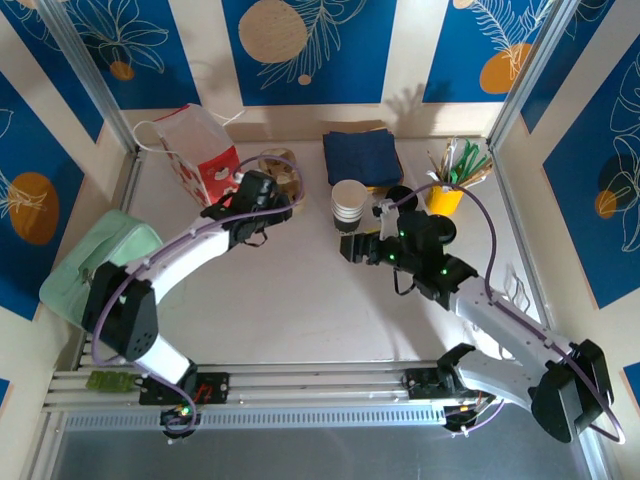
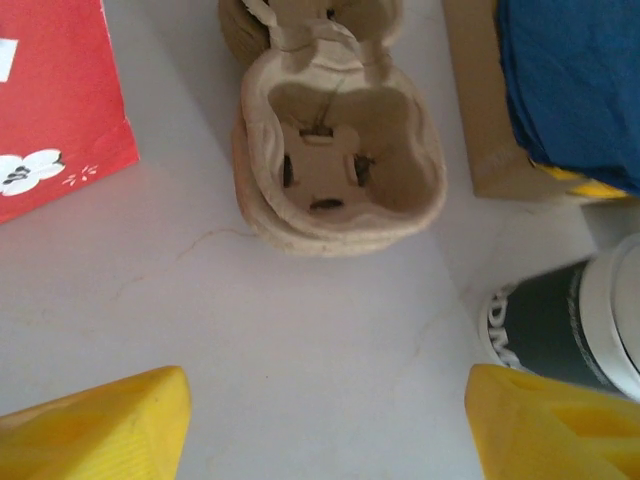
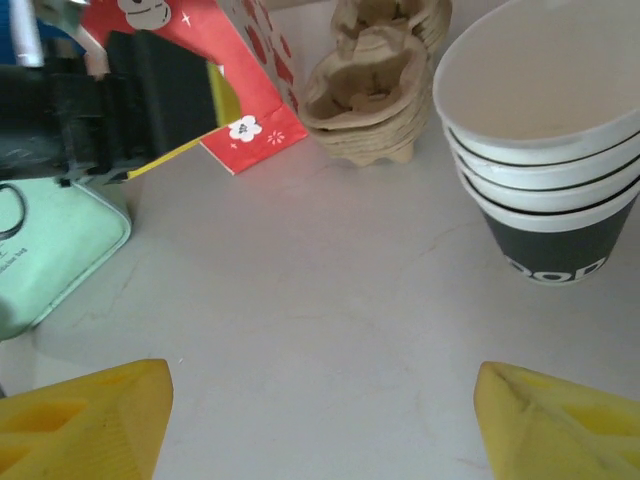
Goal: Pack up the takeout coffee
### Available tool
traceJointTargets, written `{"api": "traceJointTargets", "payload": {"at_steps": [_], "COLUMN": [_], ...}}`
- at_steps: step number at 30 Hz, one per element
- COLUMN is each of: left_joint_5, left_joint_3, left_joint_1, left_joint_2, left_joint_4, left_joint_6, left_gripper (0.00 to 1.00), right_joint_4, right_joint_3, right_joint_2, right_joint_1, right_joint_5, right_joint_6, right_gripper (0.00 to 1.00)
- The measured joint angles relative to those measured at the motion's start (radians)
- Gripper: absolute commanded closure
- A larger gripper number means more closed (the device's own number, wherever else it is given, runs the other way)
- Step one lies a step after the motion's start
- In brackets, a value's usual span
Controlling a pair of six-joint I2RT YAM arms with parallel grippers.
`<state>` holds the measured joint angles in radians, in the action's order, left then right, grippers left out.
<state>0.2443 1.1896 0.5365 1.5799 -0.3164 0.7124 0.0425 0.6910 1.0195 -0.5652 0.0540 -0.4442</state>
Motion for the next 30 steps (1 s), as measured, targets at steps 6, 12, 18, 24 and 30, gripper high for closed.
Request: {"api": "traceJointTargets", "payload": {"at_steps": [6, 12, 18, 24, 30], "left_joint_5": [0.032, 0.035, 0.029, 0.003, -0.015], "left_joint_3": [0.072, 0.131, 0.145, 0.147, 0.147], "left_joint_1": [-0.010, -0.042, -0.071, -0.095, -0.103], "left_joint_2": [0.139, 0.243, 0.286, 0.301, 0.303], "left_joint_4": [0.038, 0.051, 0.077, 0.107, 0.124], "left_joint_6": [0.024, 0.066, 0.106, 0.122, 0.126], "left_gripper": [0.37, 0.46, 0.60, 0.64, 0.65], "right_joint_4": [-0.105, -0.189, -0.215, -0.217, -0.229], "right_joint_3": [-0.067, -0.095, -0.117, -0.117, -0.117], "right_joint_2": [-0.016, -0.002, 0.047, 0.056, 0.045], "right_joint_1": [0.000, -0.001, 0.002, 0.002, 0.002], "right_joint_5": [0.037, 0.064, 0.089, 0.101, 0.113], "right_joint_6": [0.002, 0.004, 0.007, 0.007, 0.007], "right_gripper": [0.19, 0.20, 0.20, 0.20, 0.20]}}
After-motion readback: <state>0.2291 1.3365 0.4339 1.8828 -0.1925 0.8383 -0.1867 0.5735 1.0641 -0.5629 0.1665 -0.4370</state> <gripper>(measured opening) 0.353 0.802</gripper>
